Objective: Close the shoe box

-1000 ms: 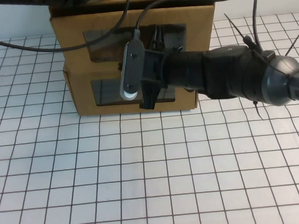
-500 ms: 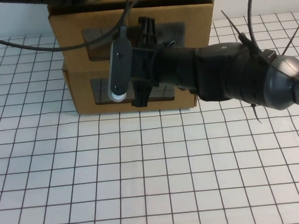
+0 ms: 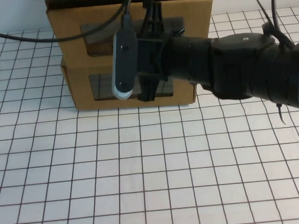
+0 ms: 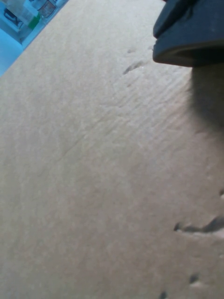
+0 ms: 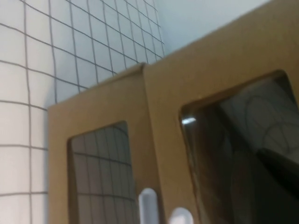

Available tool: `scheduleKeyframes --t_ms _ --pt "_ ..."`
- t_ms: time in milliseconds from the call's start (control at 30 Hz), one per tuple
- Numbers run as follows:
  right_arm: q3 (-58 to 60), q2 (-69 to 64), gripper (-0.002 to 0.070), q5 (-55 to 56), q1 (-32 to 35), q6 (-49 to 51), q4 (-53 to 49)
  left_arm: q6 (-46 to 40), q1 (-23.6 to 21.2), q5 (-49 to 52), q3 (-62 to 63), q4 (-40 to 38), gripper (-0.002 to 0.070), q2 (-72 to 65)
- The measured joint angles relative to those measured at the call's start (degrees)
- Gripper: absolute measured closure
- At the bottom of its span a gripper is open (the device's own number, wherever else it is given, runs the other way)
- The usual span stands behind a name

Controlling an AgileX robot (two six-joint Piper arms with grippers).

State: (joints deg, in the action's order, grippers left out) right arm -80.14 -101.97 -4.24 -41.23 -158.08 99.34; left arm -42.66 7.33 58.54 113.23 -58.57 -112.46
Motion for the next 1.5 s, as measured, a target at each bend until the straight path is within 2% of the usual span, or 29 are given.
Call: scheduleKeyframes --t_ms 200,400,933,1133,1300,1500 --pt "-5.0 -3.0 0.0689 -0.2 3.6 0.9 0.0 0.0 0.0 0.0 0.0 0.0 0.0678 0.0" --pt "-11.3 -8.4 0.069 -2.5 6.5 6.1 0.0 0.0 0.0 -0.2 0.0 0.9 0.0678 0.0" --pt "-12.0 -10.3 0.069 -2.6 8.5 8.7 0.0 0.5 0.0 -0.3 0.1 1.6 0.0678 0.0" --pt "-9.5 -5.7 0.0689 -4.8 8.7 12.2 -0.1 0.6 0.0 -0.2 0.1 1.7 0.0678 1.1" --pt "-5.6 3.5 0.0689 -5.8 6.6 13.1 -0.1 0.8 0.0 1.3 1.8 5.3 0.0677 4.7" --pt "-2.0 12.9 0.0689 0.8 4.7 24.8 0.0 2.7 0.0 1.7 3.0 9.2 0.0677 15.3"
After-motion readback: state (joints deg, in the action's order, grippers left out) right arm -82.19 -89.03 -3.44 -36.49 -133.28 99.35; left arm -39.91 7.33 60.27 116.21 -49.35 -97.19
